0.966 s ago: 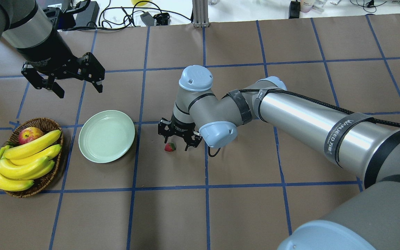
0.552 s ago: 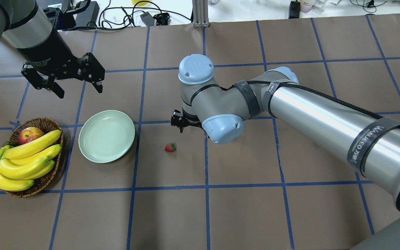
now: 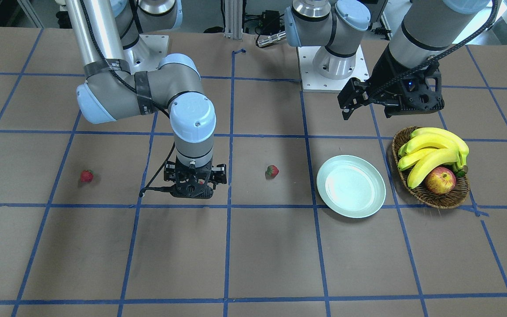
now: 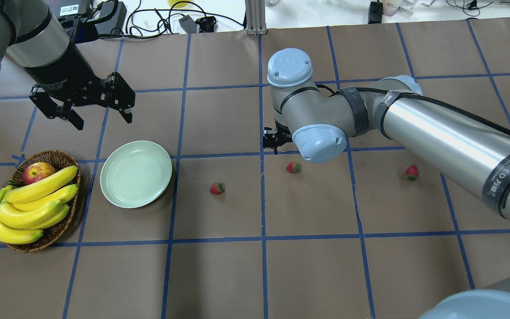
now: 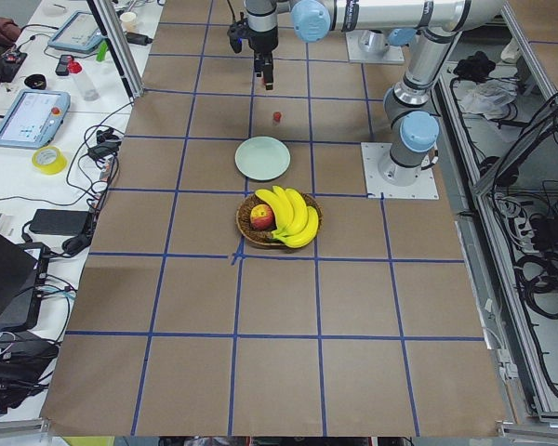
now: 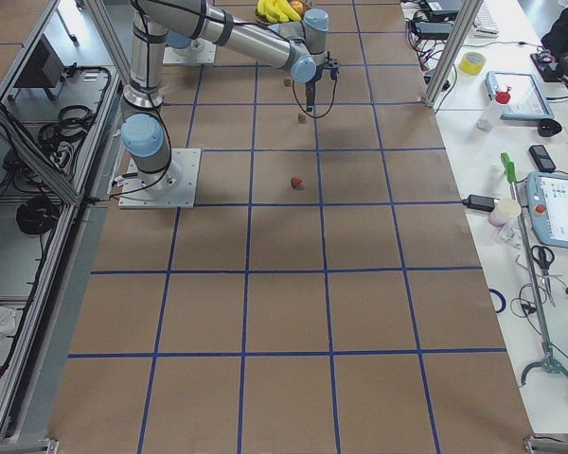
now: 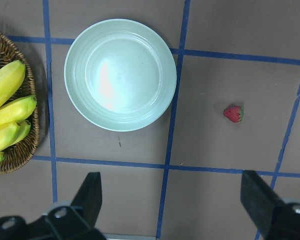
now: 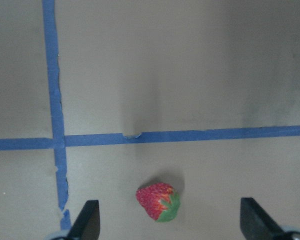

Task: Collect all strawberries into plate
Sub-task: 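Move the right gripper to the second strawberry and grasp it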

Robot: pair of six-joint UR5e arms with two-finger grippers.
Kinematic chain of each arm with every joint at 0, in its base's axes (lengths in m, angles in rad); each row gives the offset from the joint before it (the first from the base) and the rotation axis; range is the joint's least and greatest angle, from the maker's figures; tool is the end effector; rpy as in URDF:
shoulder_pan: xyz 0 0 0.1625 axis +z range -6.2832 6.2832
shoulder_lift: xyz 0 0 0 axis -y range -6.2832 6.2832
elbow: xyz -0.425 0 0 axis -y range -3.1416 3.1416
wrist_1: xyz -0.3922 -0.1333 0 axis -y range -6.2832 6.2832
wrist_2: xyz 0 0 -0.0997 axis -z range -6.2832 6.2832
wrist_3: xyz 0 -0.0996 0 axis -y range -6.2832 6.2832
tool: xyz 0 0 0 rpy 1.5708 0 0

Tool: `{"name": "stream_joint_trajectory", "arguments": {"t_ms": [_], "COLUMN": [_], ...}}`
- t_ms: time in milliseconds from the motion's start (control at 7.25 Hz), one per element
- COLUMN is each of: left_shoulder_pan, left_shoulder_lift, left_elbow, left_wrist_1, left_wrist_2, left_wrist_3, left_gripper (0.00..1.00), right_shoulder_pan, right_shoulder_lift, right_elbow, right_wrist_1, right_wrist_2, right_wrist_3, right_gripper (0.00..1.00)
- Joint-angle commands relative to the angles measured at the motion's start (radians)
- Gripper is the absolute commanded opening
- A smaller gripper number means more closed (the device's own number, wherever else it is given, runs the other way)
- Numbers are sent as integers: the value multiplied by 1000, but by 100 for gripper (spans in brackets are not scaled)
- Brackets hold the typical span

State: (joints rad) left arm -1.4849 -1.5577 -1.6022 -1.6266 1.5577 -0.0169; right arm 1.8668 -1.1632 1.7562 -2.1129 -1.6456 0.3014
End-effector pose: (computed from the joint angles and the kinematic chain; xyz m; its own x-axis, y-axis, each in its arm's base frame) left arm -0.0930 -0.4884 0.4736 -0.9946 -0.1035 0.0118 -0.1024 0.9920 0.0742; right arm 0.2920 -0.5259 0.2292 -0.9963 0.0023 0.0864 0.0046 0.9996 0.0264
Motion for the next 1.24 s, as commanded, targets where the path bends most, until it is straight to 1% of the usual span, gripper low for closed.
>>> {"name": "stream_joint_trajectory", "arguments": {"t_ms": [0, 276, 414, 552, 690, 828, 966, 1103], "left_shoulder_pan": [0, -2, -2, -2, 0, 0, 0, -2], "left_shoulder_lift": [1, 1, 4, 5, 7, 5, 7, 7], "left_elbow": [-1, -7, -19, -24, -24, -18, -22, -21], "left_wrist_1": [1, -4, 1, 2, 2, 5, 2, 4], "left_wrist_2": [-1, 2, -1, -1, -1, -1, 1, -2], "left_wrist_3": [0, 0, 0, 0, 0, 0, 0, -2], "left_gripper": [100, 100, 100, 100, 100, 100, 100, 100], "right_shoulder_pan": [-20, -20, -20, -20, -20, -20, -20, -20], "right_shoulder_lift": [0, 20, 40, 43, 43, 42, 39, 36], "right_elbow": [57, 71, 89, 118, 126, 129, 132, 135], "right_wrist_1": [-24, -118, -145, -165, -183, -182, -182, -182], "right_wrist_2": [6, 20, 51, 68, 69, 69, 70, 70], "right_wrist_3": [-36, -31, -36, -38, -38, -38, -35, -28], "right_gripper": [100, 100, 100, 97, 96, 75, 33, 13]}}
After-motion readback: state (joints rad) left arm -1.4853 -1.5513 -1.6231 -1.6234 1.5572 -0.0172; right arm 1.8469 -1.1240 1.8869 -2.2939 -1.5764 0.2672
